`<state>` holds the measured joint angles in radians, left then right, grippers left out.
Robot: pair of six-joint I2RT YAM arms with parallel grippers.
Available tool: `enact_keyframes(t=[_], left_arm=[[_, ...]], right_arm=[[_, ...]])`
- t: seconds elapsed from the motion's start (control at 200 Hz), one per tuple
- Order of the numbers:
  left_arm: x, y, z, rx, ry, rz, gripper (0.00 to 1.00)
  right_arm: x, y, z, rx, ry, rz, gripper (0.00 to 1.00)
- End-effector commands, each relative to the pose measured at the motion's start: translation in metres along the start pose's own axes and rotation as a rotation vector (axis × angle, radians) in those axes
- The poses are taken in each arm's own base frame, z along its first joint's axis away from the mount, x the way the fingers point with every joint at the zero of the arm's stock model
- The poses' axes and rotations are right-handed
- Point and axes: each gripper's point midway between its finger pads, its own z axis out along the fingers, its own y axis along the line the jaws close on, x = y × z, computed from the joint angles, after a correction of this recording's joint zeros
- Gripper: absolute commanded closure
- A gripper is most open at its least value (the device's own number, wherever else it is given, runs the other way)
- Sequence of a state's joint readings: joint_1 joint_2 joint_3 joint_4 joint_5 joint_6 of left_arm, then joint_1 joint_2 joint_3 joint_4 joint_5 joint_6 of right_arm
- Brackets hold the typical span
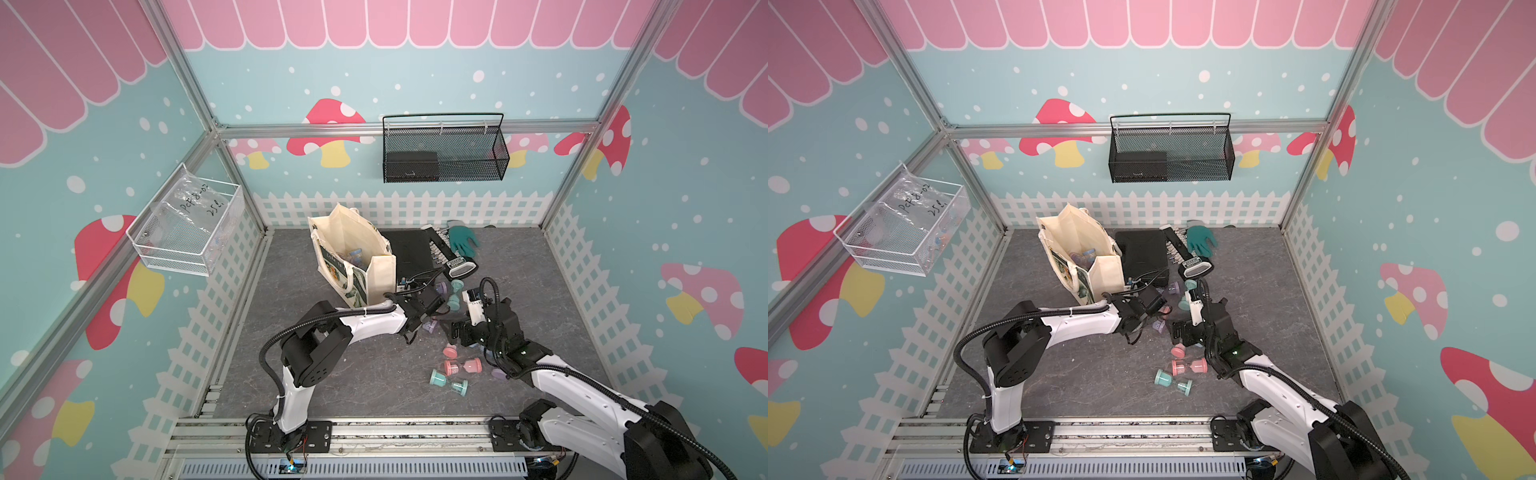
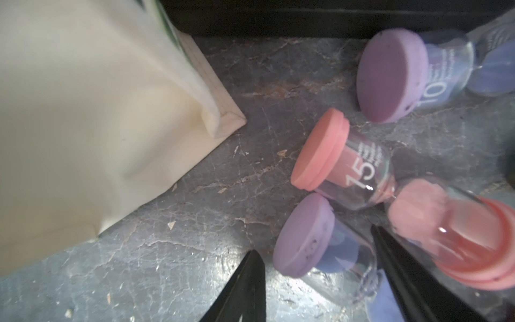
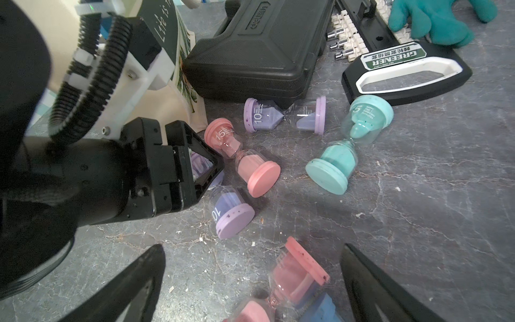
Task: Put the hourglass into the canvas bag
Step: Pick up the hourglass from the center of the board.
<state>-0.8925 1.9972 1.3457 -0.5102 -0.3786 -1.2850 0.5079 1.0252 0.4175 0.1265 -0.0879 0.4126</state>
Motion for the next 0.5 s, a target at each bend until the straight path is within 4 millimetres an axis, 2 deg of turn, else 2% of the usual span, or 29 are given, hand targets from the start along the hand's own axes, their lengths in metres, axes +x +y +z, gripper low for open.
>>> enact_keyframes(t=[0.0, 0.275, 0.495], left_arm=[[-0.0006, 0.0019, 0.0038, -0.03, -0.025, -0.021, 0.32], [0.007, 0.0002, 0.0131, -0.039, -0.002, -0.016, 0.33], [0.0041, 0.0024, 0.0113, -0.052, -0.015, -0.006, 0.38]], right_arm=[[0.0011, -0.0006, 0.0002, -0.009, -0.007, 0.005, 0.0], [0.0018, -0.0029, -0.0004, -0.003, -0.009, 0.004, 0.0], [-0.0004, -0.0036, -0.0008, -0.001, -0.017, 0.005, 0.0]])
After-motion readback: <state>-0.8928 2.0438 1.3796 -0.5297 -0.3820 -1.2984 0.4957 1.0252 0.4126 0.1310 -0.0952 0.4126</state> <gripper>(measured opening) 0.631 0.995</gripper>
